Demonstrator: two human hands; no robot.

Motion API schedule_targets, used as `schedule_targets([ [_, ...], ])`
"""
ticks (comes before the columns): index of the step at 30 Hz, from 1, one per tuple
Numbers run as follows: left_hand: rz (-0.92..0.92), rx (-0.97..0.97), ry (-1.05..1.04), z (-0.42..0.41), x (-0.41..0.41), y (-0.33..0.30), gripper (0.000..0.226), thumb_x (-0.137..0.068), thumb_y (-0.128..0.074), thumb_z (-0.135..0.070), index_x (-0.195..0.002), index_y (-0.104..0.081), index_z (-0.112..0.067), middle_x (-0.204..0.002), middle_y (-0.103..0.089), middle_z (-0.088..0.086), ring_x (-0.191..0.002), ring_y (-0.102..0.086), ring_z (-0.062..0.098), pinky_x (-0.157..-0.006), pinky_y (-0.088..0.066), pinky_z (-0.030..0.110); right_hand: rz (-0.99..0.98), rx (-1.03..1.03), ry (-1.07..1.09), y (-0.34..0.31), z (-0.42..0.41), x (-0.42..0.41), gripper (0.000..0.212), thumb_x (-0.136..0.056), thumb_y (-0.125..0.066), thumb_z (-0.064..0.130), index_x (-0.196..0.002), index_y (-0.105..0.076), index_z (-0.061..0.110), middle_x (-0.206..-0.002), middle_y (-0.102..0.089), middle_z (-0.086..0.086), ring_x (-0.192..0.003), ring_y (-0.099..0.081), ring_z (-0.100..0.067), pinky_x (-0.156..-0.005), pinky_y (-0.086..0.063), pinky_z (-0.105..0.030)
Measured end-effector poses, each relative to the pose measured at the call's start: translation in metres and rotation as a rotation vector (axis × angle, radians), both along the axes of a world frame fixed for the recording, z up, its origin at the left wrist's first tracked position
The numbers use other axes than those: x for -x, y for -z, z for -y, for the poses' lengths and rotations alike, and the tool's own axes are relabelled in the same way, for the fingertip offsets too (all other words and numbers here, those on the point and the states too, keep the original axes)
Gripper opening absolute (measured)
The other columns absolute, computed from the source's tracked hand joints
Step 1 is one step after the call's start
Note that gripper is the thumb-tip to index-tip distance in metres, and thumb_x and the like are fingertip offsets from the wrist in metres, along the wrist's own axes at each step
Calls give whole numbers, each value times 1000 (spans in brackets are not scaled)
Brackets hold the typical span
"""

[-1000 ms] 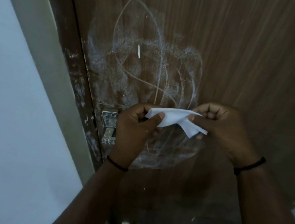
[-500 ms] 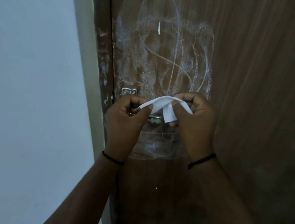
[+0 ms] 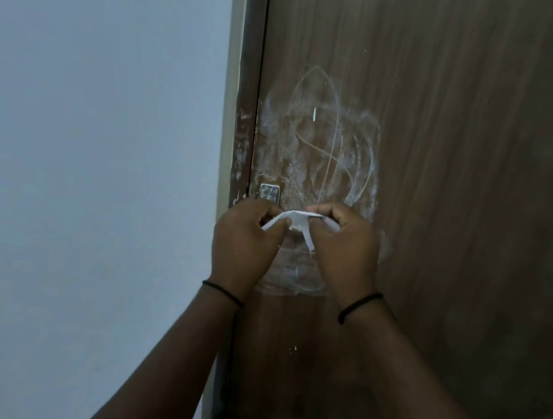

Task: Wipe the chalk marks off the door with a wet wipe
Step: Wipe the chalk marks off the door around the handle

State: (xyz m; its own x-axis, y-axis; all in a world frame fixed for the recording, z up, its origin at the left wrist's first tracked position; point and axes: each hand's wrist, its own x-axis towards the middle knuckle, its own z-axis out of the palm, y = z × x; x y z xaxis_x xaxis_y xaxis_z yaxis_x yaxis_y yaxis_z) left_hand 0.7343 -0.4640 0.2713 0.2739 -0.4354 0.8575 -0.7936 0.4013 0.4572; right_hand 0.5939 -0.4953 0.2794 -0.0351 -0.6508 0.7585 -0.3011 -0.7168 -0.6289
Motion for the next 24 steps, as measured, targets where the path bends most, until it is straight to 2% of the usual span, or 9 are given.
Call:
schedule_targets([
  [2, -92, -57, 51, -5, 4, -3, 8, -82, -75, -30, -77, -76, -24, -68, -68, -12, -64, -61, 4, -58, -43, 14, -90, 32, 93, 0, -6, 3, 11, -87, -67, 18, -86, -74, 27, -77, -69, 13, -70, -65, -4, -62, -57, -34],
  [5, -216, -132, 117, -11, 9, -3, 17, -82, -74, -28, -66, -73, -26, -60, -66, -12, -61, -62, 2, -54, -43, 17, -124, -1, 68, 3, -16, 3, 3, -88, -71, 27, -87, -74, 26, -78, -70, 13, -71, -66, -5, -65, -58, -38],
  [7, -233, -165, 179, -15, 12, -1, 23, -86, -71, -26, -65, -74, -20, -61, -67, -4, -58, -62, 9, -55, -49, 28, -94, -41, 34, 4, -22, 2, 7, -91, -69, 30, -90, -74, 25, -81, -71, 13, -75, -67, -4, -69, -59, -36],
  [10, -257, -229, 361, -22, 19, 1, 33, -96, -58, -28, -76, -76, -10, -67, -70, 6, -65, -67, 22, -65, -57, 42, 41, -129, -60, 3, -28, 0, 15, -95, -64, 26, -103, -73, 18, -92, -73, 8, -86, -69, -5, -80, -59, -36],
  [14, -453, -363, 600, -28, 26, 2, 41, -103, -37, -35, -110, -75, -21, -100, -76, -2, -95, -71, 11, -92, -55, 41, 193, -219, -149, 0, -33, -2, 20, -95, -64, 23, -111, -72, 13, -97, -73, 6, -91, -70, -7, -88, -59, -38],
  [17, -541, -370, 635, -29, 22, 4, 51, -105, -26, -43, -112, -74, -24, -102, -76, -4, -97, -70, 7, -90, -54, 31, 168, -234, -199, 2, -34, -4, 24, -90, -72, 20, -113, -71, 11, -99, -75, -1, -92, -72, -12, -86, -60, -39],
  [19, -579, -362, 653, -27, 17, 6, 50, -105, -29, -40, -106, -75, -22, -97, -77, -1, -94, -71, 12, -85, -57, 28, 170, -252, -200, 3, -30, -5, 25, -88, -73, 12, -113, -71, 8, -100, -75, -5, -93, -72, -17, -85, -60, -41],
  [21, -691, -336, 654, -24, 13, 9, 37, -103, -43, -28, -101, -76, -11, -92, -77, 8, -89, -73, 23, -79, -60, 32, 217, -296, -226, 4, -23, -8, 22, -89, -69, 1, -111, -70, 3, -99, -74, -12, -91, -72, -23, -83, -60, -43],
  [24, -641, -305, 464, -13, 1, 21, 13, -91, -64, -14, -92, -77, -11, -84, -76, 6, -80, -72, 23, -73, -60, 34, 327, -368, -292, 8, -14, -15, 22, -89, -62, -9, -109, -68, -1, -90, -71, -10, -76, -68, -16, -67, -59, -28],
])
